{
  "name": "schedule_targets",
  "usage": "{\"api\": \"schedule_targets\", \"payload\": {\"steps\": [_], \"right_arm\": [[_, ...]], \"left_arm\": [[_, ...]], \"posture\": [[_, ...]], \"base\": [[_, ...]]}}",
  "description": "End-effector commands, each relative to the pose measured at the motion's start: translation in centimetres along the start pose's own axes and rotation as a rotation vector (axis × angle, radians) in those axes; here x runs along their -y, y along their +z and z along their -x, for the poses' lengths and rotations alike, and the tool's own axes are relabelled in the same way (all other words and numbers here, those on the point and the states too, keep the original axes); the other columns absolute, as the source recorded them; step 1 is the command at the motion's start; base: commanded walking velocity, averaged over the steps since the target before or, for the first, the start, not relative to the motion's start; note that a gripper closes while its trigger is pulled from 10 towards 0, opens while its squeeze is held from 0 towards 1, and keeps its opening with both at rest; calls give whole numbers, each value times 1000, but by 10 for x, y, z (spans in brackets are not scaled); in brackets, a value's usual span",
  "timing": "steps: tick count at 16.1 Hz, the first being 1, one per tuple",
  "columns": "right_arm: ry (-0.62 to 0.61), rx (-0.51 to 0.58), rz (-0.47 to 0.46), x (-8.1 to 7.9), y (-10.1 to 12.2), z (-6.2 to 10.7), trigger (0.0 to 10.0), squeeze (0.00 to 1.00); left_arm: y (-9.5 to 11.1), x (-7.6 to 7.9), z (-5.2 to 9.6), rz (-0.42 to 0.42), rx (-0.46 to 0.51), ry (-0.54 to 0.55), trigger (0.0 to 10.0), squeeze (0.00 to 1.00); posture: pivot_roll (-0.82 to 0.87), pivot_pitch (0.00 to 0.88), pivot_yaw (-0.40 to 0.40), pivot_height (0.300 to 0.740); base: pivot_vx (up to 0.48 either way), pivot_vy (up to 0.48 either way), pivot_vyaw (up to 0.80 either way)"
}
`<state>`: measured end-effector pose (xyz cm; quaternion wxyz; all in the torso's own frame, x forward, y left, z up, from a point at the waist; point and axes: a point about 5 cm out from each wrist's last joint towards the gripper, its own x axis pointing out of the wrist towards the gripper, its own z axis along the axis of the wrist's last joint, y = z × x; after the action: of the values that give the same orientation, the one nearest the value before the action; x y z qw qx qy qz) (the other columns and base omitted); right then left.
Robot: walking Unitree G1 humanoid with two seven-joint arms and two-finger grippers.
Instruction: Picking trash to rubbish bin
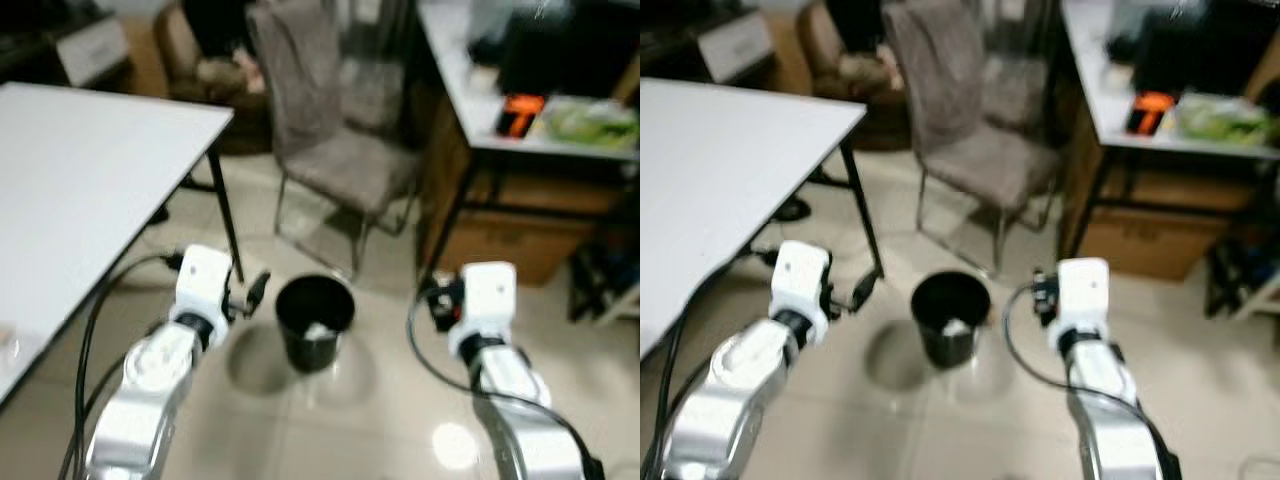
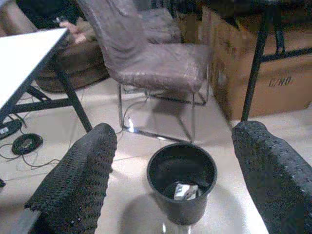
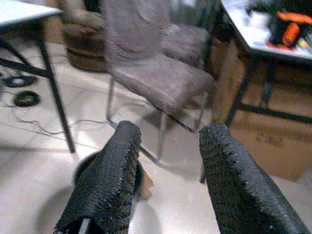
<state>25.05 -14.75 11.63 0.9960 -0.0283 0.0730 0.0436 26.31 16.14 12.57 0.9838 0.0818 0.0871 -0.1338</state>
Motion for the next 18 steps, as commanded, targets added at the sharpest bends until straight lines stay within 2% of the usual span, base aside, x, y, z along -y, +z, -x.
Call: {"api": "schedule_targets", "payload": {"steps": [1,4,10,18], "right_arm": [[6,2,9,0,3,-2,10000,0],[1,8,-19,-3,5,-4,10000,0],[-9,-28,4,-5,-6,-2,10000,0],[-3,-24,-5,-7,-5,-8,10000,0]], "left_arm": [[4,-1,-2,-3,9,4,10000,0],[5,-6,-2,-6,10,10,10000,0],[6,-6,-4,-19,8,-1,10000,0],[6,-8,-6,-12,6,17,10000,0]], "posture": [[-71,0,13,740],[-69,0,22,740],[-56,0,30,740],[-46,0,23,740]], "base": [[-251,0,0],[-255,0,0],[-256,0,0],[-255,0,0]]}}
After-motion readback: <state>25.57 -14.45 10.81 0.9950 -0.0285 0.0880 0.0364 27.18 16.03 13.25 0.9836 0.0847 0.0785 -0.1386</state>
